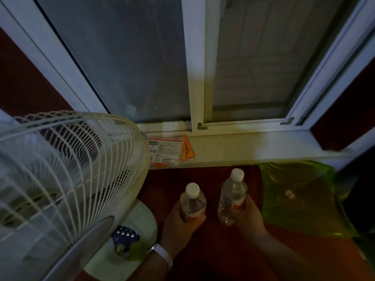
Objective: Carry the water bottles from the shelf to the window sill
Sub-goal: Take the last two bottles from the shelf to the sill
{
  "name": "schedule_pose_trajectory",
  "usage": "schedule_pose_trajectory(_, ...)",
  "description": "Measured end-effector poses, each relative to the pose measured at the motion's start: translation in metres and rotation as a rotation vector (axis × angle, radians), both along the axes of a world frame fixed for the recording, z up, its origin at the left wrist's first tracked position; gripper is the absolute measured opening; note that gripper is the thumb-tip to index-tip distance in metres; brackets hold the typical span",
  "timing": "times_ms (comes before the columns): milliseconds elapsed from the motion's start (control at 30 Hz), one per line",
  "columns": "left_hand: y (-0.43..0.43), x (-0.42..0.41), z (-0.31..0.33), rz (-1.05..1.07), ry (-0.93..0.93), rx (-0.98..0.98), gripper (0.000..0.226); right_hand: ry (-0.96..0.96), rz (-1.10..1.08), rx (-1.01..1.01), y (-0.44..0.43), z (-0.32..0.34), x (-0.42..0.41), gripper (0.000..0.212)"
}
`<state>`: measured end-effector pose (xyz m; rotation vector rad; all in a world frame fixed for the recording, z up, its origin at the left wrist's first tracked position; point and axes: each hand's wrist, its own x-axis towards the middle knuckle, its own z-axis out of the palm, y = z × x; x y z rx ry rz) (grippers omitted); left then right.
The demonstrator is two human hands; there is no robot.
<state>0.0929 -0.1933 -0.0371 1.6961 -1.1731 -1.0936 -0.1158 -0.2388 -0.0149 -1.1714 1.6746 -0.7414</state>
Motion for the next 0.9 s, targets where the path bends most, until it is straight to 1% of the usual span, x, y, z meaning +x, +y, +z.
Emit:
schedule_pose_trajectory(133,0.013,-0.001,0.015,-0.021,0.03,-0.019,0.054,-0.055,-0.011,0.008,0.025,0.007,-0.008,0.042)
schedule_pose_trajectory(267,0.028,-0.003,0.023,-0.082,0.108,-0.003,0.054,-0.091,-0.074,-0.02,0.053,0.017,-0.012,0.024)
schedule_pose_trajectory(367,0.035,-0.003,0.026,-0.144,0.118,0.013,0.051,-0.143,-0.143,-0.042,0.071,0.025,-0.014,0.019)
schedule_pose_trajectory(433,0.038,-0.004,0.025,-0.202,0.116,0.03,0.047,-0.15,-0.156,-0.063,0.084,0.03,-0.018,0.019)
schedule_pose_trajectory(600,0.042,-0.017,0.029,-0.312,0.141,0.029,0.041,-0.187,-0.268,-0.103,0.116,0.039,-0.029,0.023)
schedule_pose_trajectory(700,0.047,-0.033,0.043,-0.4,0.189,-0.002,0.04,-0.208,-0.331,-0.122,0.139,0.043,-0.04,0.023)
schedule_pose_trajectory(800,0.055,-0.052,0.056,-0.472,0.229,-0.022,0.033,-0.217,-0.402,-0.145,0.162,0.047,-0.054,0.025)
schedule_pose_trajectory(900,0.067,-0.075,0.072,-0.551,0.25,-0.041,0.039,-0.235,-0.449,-0.152,0.186,0.055,-0.071,0.03)
